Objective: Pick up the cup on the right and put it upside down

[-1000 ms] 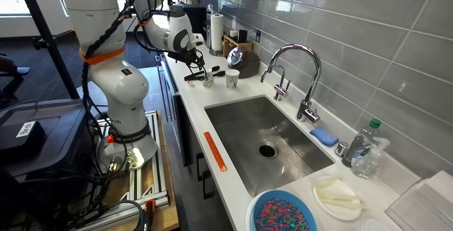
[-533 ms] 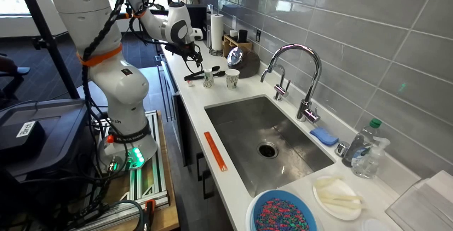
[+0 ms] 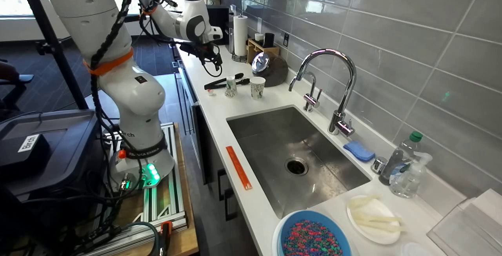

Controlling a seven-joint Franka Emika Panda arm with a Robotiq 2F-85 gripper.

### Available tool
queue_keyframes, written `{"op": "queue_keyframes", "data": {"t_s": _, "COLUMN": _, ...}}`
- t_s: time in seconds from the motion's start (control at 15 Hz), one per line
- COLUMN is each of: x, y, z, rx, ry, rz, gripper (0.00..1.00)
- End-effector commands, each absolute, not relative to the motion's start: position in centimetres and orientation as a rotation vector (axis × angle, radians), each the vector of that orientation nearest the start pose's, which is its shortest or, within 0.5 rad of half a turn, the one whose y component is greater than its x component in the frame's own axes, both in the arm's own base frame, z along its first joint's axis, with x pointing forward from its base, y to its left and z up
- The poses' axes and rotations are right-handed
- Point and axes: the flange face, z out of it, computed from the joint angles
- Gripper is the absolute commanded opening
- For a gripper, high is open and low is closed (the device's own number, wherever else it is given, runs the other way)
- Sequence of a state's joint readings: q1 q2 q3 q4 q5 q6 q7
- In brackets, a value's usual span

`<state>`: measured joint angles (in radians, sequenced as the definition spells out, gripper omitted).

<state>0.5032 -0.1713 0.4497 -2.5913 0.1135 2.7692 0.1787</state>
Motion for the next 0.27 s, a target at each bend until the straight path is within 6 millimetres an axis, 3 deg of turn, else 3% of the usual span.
{"op": "queue_keyframes", "data": {"t_s": 0.0, "x": 27.24, "y": 37.31, "z": 34.84, "rx": -2.776, "ry": -0.987, "rz": -0.432, "gripper": 1.00}}
{"op": "queue_keyframes", "data": {"t_s": 0.2, "x": 27.14, "y": 37.34, "z": 35.06, "rx": -2.776, "ry": -0.985, "rz": -0.435, "gripper": 1.00}}
